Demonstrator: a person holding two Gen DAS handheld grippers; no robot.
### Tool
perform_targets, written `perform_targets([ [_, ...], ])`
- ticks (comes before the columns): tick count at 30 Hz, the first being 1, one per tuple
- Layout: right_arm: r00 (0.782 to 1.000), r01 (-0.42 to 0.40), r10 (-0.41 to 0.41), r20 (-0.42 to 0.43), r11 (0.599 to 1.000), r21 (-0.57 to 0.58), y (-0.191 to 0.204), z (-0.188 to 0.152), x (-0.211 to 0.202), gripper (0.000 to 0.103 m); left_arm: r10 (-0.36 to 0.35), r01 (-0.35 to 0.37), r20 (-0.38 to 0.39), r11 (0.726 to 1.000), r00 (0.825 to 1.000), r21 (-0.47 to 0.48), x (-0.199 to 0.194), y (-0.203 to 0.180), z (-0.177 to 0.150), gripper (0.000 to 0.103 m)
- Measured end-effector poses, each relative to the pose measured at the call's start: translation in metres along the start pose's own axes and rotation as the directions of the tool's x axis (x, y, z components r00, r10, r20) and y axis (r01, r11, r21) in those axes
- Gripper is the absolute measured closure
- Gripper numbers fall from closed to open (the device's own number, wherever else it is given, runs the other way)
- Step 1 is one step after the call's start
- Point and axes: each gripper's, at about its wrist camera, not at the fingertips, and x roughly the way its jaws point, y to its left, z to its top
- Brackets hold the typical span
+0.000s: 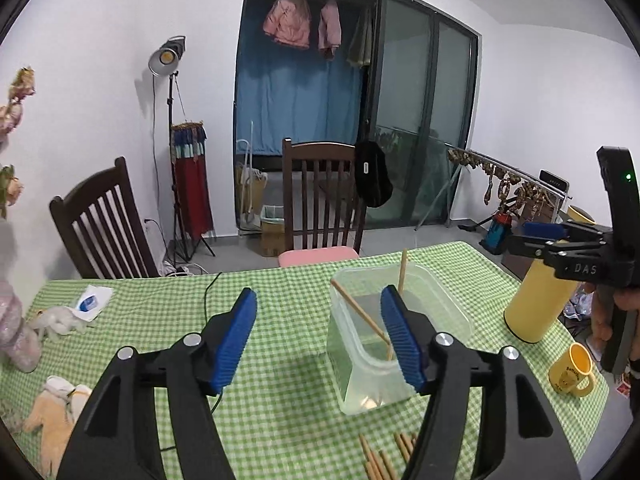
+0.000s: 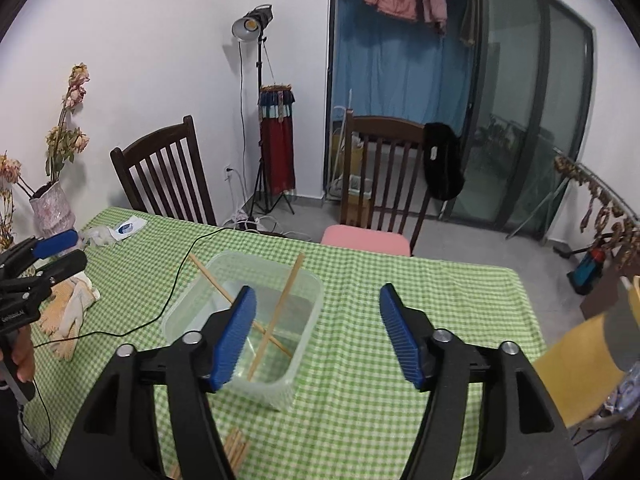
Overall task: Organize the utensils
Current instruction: 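Move both open tools back toward the remaining chopsticks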
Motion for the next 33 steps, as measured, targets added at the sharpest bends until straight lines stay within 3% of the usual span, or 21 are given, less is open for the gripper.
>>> perform_targets([
  [6,0.996,0.053,-0.053,0.068,0.999,-0.003,0.001,-0.021,-0.039,0.024,0.051,-0.051,0.041,0.999,0.998,0.004,-0.044,-0.004,-0.022,0.028],
  [19,0.975,0.123,-0.135,0.179,0.99,0.073,0.014,-0.089,-0.096,0.008,0.072,-0.075,0.141,0.997,0.987,0.018,-0.123,-0.024,-0.084,0.01],
  [25,0.966,0.091,-0.107,0.235,0.993,0.076,0.028,-0.144,-0.115,0.008,0.094,-0.099,0.145,0.995,0.985,0.033,-0.138,-0.036,-0.144,0.007],
  [28,0.97,0.118,-0.129,0.206,0.991,0.064,0.041,-0.173,-0.116,0.008,0.104,-0.111,0.132,0.993,0.986,0.048,-0.139,-0.044,-0.177,0.007],
  [33,0.978,0.089,-0.101,0.184,0.993,0.073,0.056,-0.221,-0.121,0.008,0.116,-0.119,0.092,0.992,0.989,0.028,-0.143,-0.05,-0.227,0.007],
])
